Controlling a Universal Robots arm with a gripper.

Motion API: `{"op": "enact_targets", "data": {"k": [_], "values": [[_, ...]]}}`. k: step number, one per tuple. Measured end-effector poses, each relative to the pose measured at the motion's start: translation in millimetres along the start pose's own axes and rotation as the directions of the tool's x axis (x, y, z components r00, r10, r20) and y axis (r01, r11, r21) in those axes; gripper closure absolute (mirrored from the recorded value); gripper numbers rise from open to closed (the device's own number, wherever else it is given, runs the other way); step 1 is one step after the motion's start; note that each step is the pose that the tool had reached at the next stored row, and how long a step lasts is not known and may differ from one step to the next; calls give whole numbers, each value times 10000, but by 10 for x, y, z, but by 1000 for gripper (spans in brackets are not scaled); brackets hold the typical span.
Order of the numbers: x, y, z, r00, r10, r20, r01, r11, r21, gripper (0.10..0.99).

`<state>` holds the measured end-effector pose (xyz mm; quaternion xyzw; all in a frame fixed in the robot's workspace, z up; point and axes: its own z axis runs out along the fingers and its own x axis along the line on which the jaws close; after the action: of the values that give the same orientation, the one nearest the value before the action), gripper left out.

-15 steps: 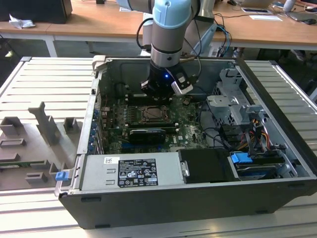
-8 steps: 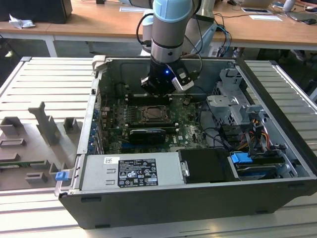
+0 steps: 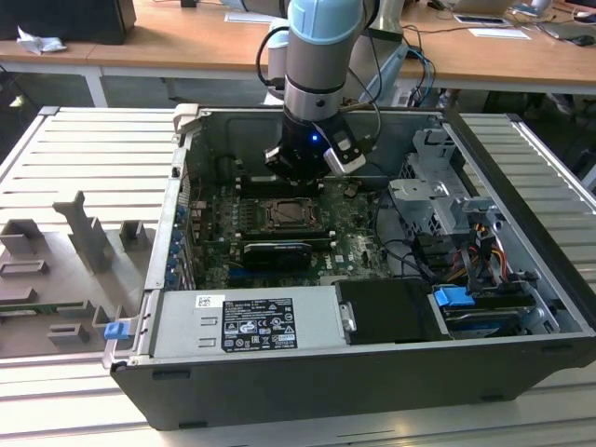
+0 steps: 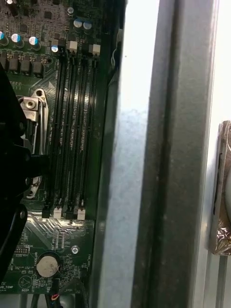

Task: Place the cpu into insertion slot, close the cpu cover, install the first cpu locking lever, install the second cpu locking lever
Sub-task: 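Install the first cpu locking lever, then install the second cpu locking lever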

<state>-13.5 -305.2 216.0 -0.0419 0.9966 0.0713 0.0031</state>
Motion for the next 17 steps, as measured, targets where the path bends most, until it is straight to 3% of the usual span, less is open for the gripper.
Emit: {"op": "enact_targets", "data": {"k": [17], "values": [[9, -106, -33, 10000, 0, 0, 0, 10000, 1, 980]]}}
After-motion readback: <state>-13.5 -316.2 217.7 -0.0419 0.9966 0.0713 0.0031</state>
